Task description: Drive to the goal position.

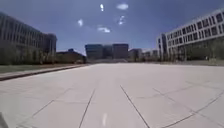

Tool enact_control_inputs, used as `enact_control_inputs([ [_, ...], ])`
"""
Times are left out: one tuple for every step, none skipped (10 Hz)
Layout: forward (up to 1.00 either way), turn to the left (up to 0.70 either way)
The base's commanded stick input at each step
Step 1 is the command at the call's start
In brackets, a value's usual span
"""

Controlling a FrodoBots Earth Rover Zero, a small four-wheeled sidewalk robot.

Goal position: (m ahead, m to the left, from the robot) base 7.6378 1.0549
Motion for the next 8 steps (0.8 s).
enact_control_inputs([
  [0.50,0.00],
  [0.50,0.00],
  [0.50,0.00],
  [0.50,0.00],
  [0.50,0.00],
  [0.50,0.00],
  [0.50,0.00],
  [0.50,0.00],
])
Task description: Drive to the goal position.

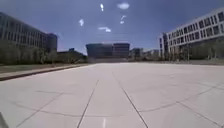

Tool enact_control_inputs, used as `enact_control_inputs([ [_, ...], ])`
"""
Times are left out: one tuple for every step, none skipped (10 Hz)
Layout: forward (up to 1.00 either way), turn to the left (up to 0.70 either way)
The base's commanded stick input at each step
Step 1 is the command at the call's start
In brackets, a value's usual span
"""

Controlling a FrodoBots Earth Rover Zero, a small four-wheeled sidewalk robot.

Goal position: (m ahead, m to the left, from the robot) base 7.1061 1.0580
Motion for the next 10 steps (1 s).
enact_control_inputs([
  [0.50,0.00],
  [0.50,0.00],
  [0.50,0.00],
  [0.50,0.00],
  [0.50,0.00],
  [0.50,0.00],
  [0.50,0.00],
  [0.50,0.00],
  [0.50,0.00],
  [0.50,0.00],
])
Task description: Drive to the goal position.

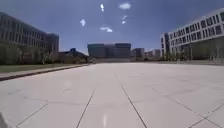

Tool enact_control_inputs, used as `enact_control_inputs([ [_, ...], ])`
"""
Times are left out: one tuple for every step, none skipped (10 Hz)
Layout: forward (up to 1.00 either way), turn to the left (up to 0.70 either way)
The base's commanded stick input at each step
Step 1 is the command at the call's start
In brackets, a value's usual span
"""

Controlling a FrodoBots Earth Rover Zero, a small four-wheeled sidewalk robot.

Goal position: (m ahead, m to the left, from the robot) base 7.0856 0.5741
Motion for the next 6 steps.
enact_control_inputs([
  [0.50,0.00],
  [0.50,0.00],
  [0.50,0.00],
  [0.50,0.00],
  [0.50,0.00],
  [0.50,0.00],
])
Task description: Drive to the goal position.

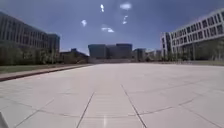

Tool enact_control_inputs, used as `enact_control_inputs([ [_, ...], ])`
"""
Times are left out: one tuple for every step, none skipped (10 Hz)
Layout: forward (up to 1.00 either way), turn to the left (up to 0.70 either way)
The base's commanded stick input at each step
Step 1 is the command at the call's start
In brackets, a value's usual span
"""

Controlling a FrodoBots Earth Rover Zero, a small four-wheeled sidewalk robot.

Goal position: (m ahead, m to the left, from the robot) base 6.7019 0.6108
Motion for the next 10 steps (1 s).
enact_control_inputs([
  [0.50,0.00],
  [0.50,0.00],
  [0.50,0.00],
  [0.50,0.00],
  [0.50,0.00],
  [0.50,0.00],
  [0.50,0.00],
  [0.50,0.00],
  [0.50,0.00],
  [0.50,0.00],
])
